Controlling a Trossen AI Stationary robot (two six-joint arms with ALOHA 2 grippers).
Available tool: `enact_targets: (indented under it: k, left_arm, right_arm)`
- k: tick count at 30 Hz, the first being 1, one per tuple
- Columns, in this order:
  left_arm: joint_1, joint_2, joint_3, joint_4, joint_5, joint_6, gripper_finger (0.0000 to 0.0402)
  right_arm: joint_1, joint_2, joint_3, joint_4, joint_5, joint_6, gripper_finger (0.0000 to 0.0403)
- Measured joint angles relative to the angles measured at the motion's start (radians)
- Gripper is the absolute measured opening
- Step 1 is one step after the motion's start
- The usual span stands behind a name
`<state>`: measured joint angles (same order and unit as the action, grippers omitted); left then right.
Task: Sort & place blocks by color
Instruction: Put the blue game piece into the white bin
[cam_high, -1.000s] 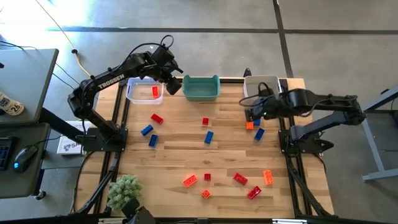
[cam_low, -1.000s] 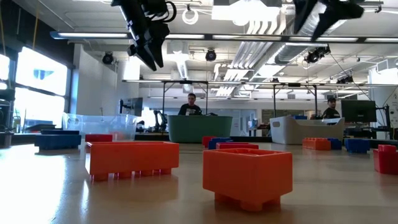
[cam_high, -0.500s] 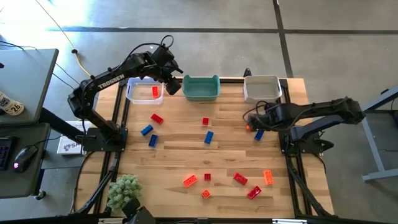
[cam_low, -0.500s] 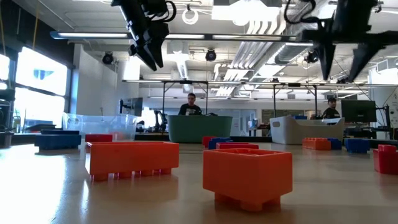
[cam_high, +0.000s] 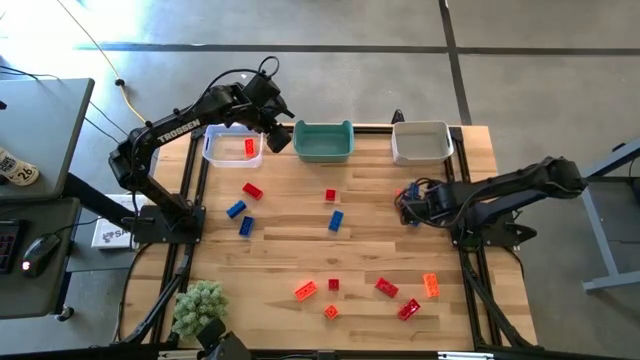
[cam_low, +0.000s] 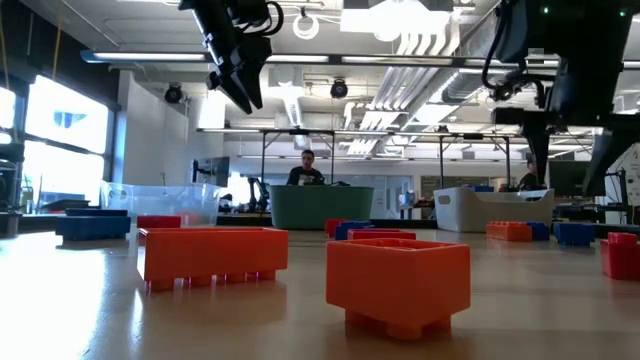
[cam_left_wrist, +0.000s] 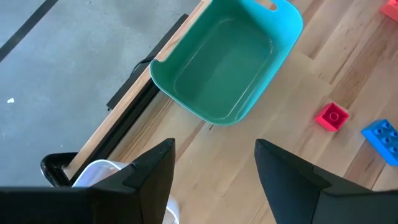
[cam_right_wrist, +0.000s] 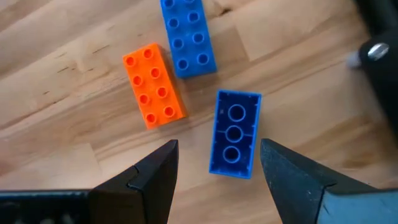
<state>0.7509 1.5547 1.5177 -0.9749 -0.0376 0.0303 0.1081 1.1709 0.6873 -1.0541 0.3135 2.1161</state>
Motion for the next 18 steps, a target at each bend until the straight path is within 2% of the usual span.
enact_targets:
  k: [8, 18]
  left_arm:
    - [0.0, 0.0, 0.0, 0.001, 0.0, 0.0, 0.0209]
    - [0.0, 0.0, 0.0, 0.006, 0.0, 0.0, 0.0209]
  right_arm:
    - [0.0, 0.001, -0.086, 0.084, -0.056, 0.038, 0.0216]
    - [-0.004, 0.001, -0.171, 0.178, -0.058, 0.06, 0.0216]
